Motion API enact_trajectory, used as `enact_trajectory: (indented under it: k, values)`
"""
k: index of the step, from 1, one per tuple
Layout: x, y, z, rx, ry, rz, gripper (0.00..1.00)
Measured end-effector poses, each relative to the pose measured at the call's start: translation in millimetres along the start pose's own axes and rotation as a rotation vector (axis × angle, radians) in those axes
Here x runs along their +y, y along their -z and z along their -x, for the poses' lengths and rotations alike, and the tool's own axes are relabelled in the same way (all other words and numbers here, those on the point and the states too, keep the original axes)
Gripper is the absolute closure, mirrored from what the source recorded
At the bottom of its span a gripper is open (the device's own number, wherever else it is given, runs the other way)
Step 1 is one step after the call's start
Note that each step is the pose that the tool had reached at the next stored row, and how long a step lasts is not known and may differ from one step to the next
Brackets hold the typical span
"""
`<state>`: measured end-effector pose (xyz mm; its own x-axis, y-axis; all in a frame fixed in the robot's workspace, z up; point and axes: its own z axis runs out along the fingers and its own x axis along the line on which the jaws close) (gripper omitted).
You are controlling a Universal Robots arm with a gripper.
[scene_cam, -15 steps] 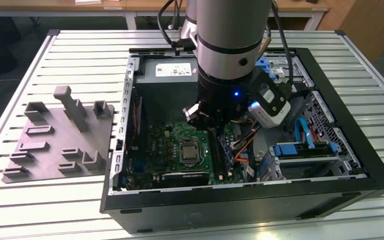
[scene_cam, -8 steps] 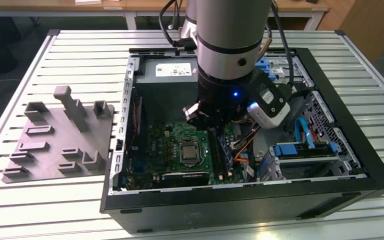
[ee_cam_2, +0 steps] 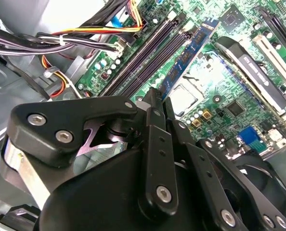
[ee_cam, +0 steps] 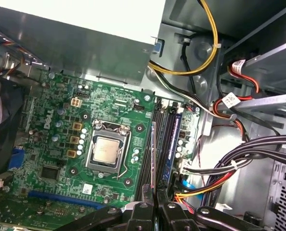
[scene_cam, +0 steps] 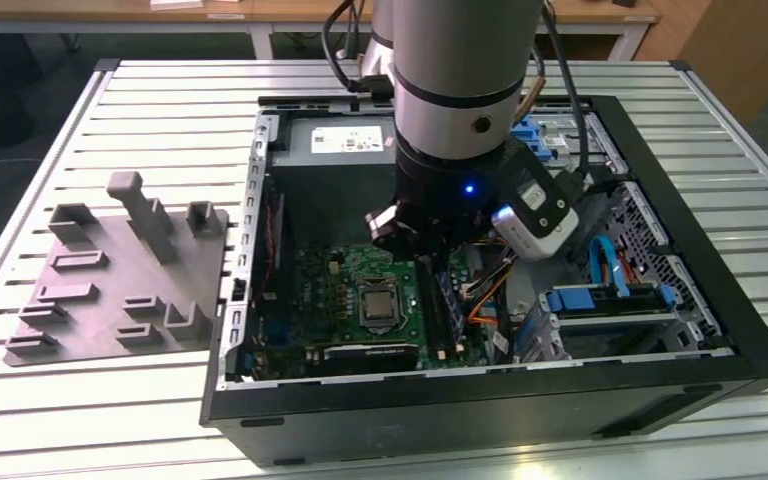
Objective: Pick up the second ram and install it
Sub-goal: 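Insert the second ram into the second slot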
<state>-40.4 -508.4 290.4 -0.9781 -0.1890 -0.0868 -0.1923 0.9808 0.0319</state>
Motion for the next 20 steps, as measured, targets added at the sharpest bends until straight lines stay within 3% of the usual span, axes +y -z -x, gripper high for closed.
enact_trajectory:
  k: [20]
  values:
    - [0.0,-0.6,-0.1,-0.0029,-0.091,-0.0079,0.86]
